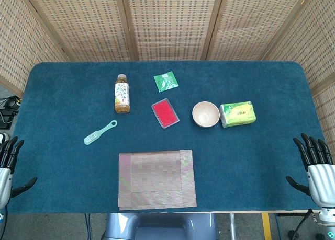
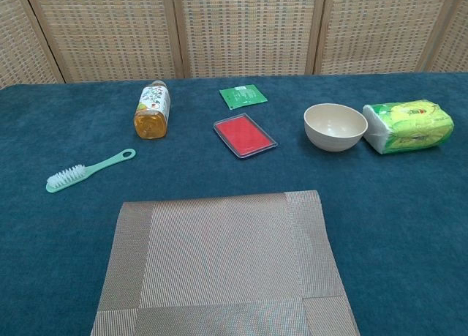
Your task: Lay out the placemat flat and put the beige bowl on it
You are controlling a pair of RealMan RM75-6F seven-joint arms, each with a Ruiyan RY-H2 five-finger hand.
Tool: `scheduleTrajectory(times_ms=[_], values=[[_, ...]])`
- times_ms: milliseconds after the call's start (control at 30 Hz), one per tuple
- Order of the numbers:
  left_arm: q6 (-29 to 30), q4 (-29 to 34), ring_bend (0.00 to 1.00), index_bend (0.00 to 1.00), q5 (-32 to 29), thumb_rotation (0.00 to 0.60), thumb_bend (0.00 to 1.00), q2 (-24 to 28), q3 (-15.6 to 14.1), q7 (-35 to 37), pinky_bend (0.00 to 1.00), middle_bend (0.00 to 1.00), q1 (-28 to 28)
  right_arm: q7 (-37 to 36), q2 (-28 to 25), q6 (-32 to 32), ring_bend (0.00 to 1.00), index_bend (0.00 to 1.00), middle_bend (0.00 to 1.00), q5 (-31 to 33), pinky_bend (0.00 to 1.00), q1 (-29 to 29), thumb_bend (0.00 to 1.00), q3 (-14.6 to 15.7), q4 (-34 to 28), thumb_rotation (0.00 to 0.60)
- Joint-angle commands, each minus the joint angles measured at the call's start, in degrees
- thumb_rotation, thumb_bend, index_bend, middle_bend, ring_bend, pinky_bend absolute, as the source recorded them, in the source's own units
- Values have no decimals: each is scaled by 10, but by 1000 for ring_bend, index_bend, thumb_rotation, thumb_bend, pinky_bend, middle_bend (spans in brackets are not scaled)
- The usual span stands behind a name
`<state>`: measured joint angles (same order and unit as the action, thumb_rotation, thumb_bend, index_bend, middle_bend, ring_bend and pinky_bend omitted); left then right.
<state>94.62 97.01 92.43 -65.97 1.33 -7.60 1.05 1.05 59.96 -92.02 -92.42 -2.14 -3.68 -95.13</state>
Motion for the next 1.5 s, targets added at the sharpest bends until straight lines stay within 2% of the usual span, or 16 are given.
scheduleTrajectory(times_ms=[33, 233, 533, 600, 667, 833, 867, 1067, 1300, 1500], values=[[-1, -1, 0, 0, -1, 600, 0, -1, 0, -1, 0, 0, 0, 1, -2, -3, 0, 20, 0, 1, 0, 4, 0, 3, -5, 600], [-15, -6, 0, 0, 16, 600, 0, -7, -3, -5, 0, 0, -12, -1, -4, -1, 0, 20, 0, 0, 0, 1, 0, 0, -8, 600], [-125, -62, 0, 3, 146, 600, 0, -44, -31, 25, 0, 0, -119, 22, 5, 12, 0, 20, 0, 15, 0, -4, 0, -5, -6, 600], [-152, -77, 0, 43, 170, 600, 0, -50, -39, 42, 0, 0, -146, 27, 6, 15, 0, 20, 0, 20, 0, -6, 0, -7, -7, 600], [-177, -91, 0, 138, 197, 600, 0, -59, -47, 52, 0, 0, -173, 34, 8, 19, 0, 20, 0, 26, 0, -7, 0, -9, -7, 600], [-204, -123, 0, 305, 258, 600, 11, -89, -62, 69, 0, 0, -226, 51, 14, 29, 0, 21, 0, 40, 0, -12, 0, -14, -6, 600], [-232, -134, 0, 329, 291, 600, 21, -105, -75, 70, 0, 0, -254, 55, 16, 37, 0, 21, 0, 54, 0, -14, 0, -18, -2, 600], [-252, -170, 0, 406, 315, 600, 67, -135, -100, 83, 0, 0, -289, 56, 18, 48, 0, 21, 0, 75, 0, -17, 0, -24, 3, 600], [-248, -223, 0, 429, 314, 600, 101, -168, -130, 105, 0, 0, -298, 53, 18, 50, 0, 23, 0, 87, 0, -16, 0, -27, 7, 600], [-239, -250, 0, 433, 306, 600, 101, -184, -142, 104, 0, 0, -300, 51, 17, 52, 0, 23, 0, 89, 0, -17, 0, -27, 7, 600]])
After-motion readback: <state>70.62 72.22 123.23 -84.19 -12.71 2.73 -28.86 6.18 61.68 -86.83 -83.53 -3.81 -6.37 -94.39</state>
